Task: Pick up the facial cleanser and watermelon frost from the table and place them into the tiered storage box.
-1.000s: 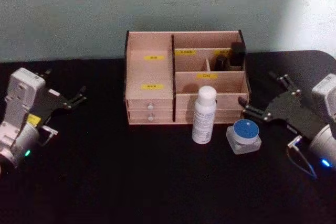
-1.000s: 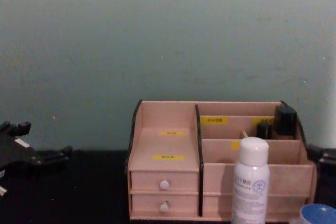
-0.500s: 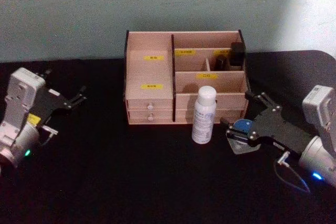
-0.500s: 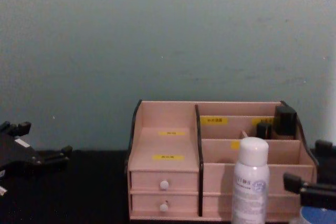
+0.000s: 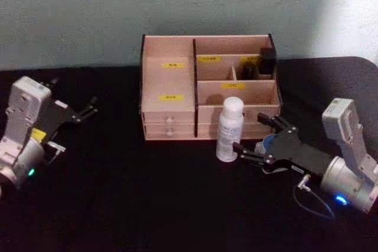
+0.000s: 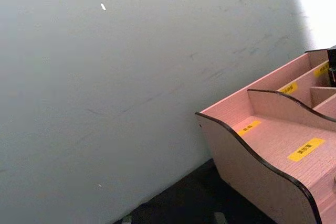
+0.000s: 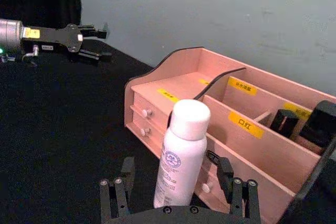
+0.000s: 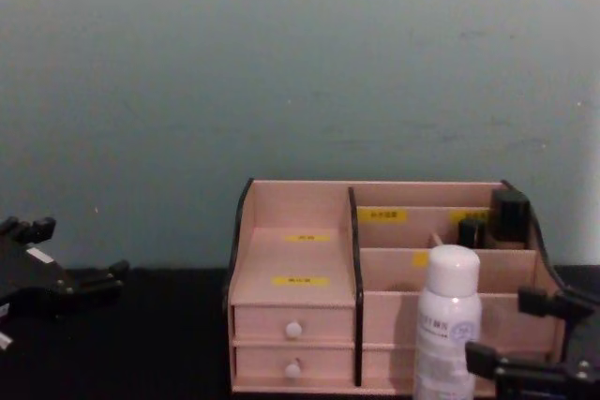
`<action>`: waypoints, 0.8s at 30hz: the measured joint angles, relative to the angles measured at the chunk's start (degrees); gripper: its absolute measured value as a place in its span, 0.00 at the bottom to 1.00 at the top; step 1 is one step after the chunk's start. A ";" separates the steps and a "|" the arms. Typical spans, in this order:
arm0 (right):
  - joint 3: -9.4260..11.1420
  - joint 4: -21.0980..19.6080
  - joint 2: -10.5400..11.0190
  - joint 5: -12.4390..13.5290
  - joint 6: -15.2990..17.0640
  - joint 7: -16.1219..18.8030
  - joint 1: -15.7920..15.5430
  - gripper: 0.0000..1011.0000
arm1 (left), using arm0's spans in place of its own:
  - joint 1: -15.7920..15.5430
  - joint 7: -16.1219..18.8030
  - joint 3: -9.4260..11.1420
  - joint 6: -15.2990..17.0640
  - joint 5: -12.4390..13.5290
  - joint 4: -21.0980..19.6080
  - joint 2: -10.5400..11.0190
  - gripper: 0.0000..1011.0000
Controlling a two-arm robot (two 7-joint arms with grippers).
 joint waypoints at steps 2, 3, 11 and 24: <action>-0.09 0.92 -0.61 -0.14 0.18 0.64 0.56 0.99 | 0.00 0.00 0.00 0.00 0.00 0.00 0.00 0.99; -0.09 1.20 -0.81 -0.17 0.26 0.81 0.73 0.99 | 0.00 0.00 0.00 0.00 0.00 0.00 0.00 0.99; 0.14 4.30 -3.08 -0.51 0.63 2.43 2.40 0.99 | 0.00 0.00 0.00 0.00 0.00 0.00 0.00 0.99; 0.94 7.83 -5.90 -1.28 0.42 3.86 4.50 0.99 | 0.00 0.00 0.00 0.00 0.00 0.00 0.00 0.99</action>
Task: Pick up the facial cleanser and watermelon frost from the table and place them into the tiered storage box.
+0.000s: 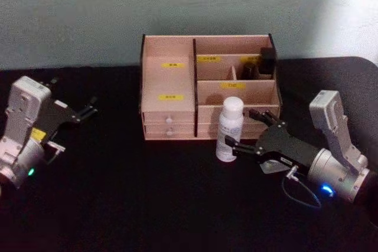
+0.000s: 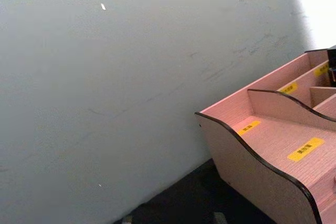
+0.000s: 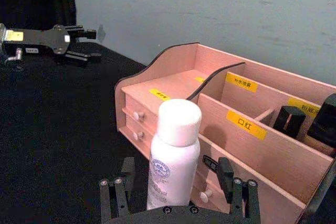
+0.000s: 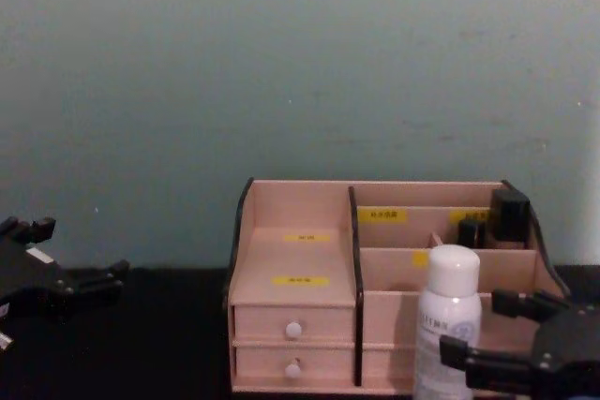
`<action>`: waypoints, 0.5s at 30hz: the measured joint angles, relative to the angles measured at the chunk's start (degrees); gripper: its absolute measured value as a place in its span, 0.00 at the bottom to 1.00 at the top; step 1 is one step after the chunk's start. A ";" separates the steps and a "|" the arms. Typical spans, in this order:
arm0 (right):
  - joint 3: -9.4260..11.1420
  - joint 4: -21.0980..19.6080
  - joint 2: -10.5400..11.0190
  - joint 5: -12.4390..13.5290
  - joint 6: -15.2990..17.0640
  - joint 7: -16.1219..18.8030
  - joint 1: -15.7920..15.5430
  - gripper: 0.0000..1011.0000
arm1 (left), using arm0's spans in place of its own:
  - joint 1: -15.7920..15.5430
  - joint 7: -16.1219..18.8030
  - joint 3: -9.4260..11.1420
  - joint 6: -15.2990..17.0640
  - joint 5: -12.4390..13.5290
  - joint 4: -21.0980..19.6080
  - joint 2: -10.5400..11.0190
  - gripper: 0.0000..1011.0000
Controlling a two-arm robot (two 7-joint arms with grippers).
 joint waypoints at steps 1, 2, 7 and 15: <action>0.00 0.00 0.00 0.00 0.00 0.00 0.00 0.99 | 0.00 0.00 0.00 0.00 0.00 0.00 0.00 0.99; 0.05 0.26 -0.23 -0.02 0.00 0.15 0.20 0.99 | 0.00 0.00 0.00 0.00 0.00 0.00 0.00 0.99; 0.07 1.02 -0.82 -0.08 0.05 0.81 0.81 0.99 | 0.00 0.00 0.00 0.00 0.00 0.00 0.00 0.99; -0.23 2.09 -1.43 0.22 0.32 1.75 1.58 0.99 | 0.00 0.00 0.00 0.00 0.00 0.00 0.00 0.99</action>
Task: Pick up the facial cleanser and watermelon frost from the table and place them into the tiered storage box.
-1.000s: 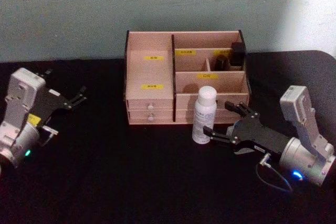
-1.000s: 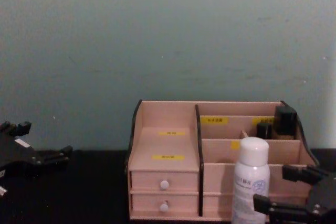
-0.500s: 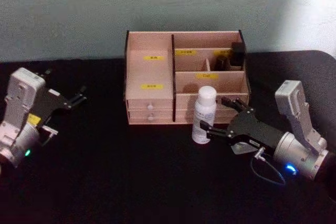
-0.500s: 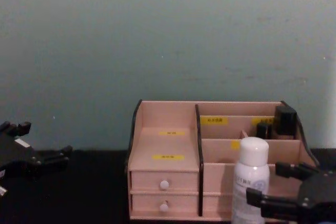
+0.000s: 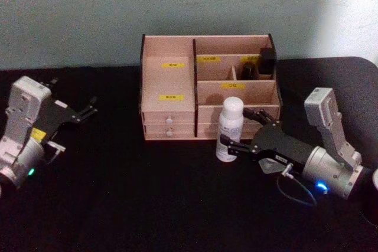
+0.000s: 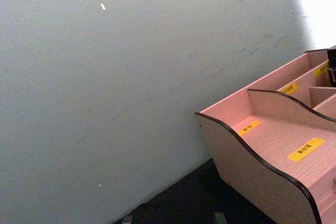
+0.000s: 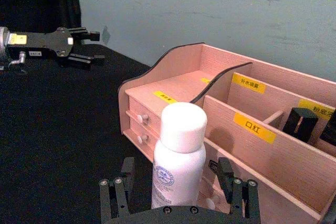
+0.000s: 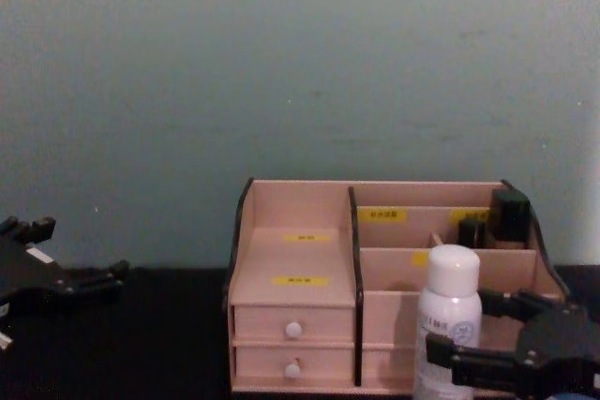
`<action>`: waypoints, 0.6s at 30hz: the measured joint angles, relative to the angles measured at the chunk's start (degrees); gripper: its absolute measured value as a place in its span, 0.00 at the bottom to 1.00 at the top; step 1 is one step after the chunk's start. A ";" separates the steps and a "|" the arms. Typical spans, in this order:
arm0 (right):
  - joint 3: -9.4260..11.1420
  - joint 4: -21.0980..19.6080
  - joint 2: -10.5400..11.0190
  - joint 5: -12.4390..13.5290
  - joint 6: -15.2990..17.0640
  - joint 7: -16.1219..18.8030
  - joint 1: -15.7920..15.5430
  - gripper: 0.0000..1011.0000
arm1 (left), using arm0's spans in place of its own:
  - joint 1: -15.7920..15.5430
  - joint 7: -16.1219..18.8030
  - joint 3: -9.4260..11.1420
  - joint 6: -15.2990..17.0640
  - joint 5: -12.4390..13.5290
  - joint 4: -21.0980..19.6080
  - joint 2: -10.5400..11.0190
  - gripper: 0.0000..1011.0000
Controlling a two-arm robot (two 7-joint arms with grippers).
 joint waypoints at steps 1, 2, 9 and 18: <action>-0.04 0.11 -0.08 0.07 0.03 0.09 0.09 0.99 | 0.00 0.00 0.00 0.00 0.00 0.00 0.00 0.99; -0.11 0.33 -0.18 0.18 0.07 0.27 0.25 0.99 | 0.00 0.00 0.00 0.00 0.00 0.00 0.00 0.99; -0.46 1.09 -0.52 0.85 0.25 1.07 0.89 0.99 | 0.00 0.00 0.00 0.00 0.00 0.00 0.00 0.99; -0.96 1.75 -0.77 1.33 0.53 1.46 1.51 0.99 | 0.00 0.00 0.00 0.00 0.00 0.00 0.00 0.99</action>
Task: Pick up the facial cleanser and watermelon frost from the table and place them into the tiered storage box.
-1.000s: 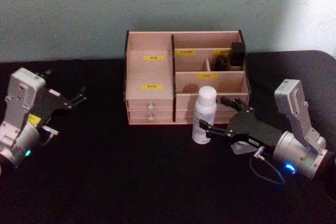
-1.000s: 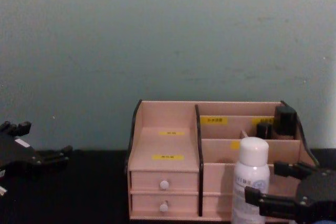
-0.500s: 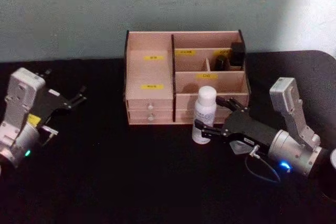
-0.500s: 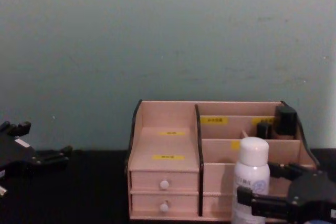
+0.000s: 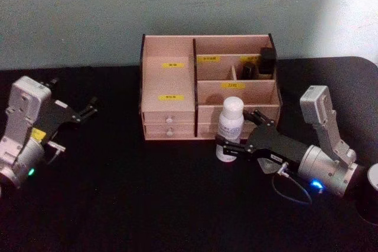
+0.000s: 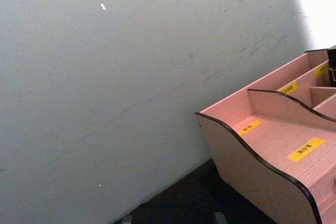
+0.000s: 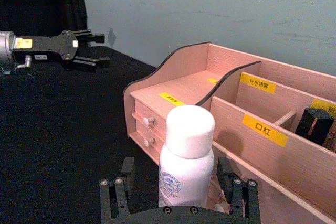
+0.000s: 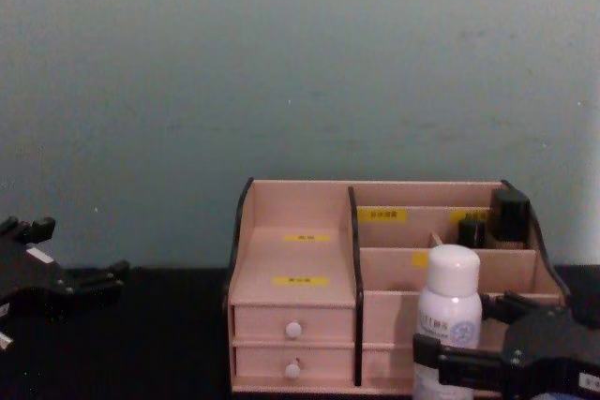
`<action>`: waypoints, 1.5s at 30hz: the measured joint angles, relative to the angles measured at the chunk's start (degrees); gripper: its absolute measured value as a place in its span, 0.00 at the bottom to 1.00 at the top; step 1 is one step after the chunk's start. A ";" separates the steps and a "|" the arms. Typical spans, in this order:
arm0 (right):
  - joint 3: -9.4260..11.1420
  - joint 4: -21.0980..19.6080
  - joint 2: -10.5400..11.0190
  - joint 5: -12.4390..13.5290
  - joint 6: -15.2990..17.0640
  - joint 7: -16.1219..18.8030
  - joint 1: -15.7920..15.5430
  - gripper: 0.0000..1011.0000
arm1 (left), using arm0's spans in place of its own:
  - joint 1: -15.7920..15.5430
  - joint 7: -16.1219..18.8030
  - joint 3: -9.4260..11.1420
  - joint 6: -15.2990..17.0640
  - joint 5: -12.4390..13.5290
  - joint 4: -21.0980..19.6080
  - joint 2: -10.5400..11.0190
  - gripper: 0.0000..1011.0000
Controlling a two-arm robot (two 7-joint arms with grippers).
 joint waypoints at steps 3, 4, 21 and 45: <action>-0.08 0.16 -0.04 0.06 0.11 -0.01 0.13 0.99 | 0.00 0.00 0.00 0.00 0.00 0.00 0.00 0.99; -0.10 0.21 -0.06 0.09 0.16 -0.01 0.17 0.99 | 0.00 0.00 0.00 0.00 0.00 0.00 0.00 0.99; -0.23 0.46 -0.13 0.10 0.52 -0.31 0.35 0.99 | 0.00 0.00 0.00 0.00 0.00 0.00 0.00 0.99; -0.22 0.37 -0.11 0.11 0.45 -0.28 0.30 0.66 | 0.00 0.00 0.00 0.00 0.00 0.00 0.00 0.99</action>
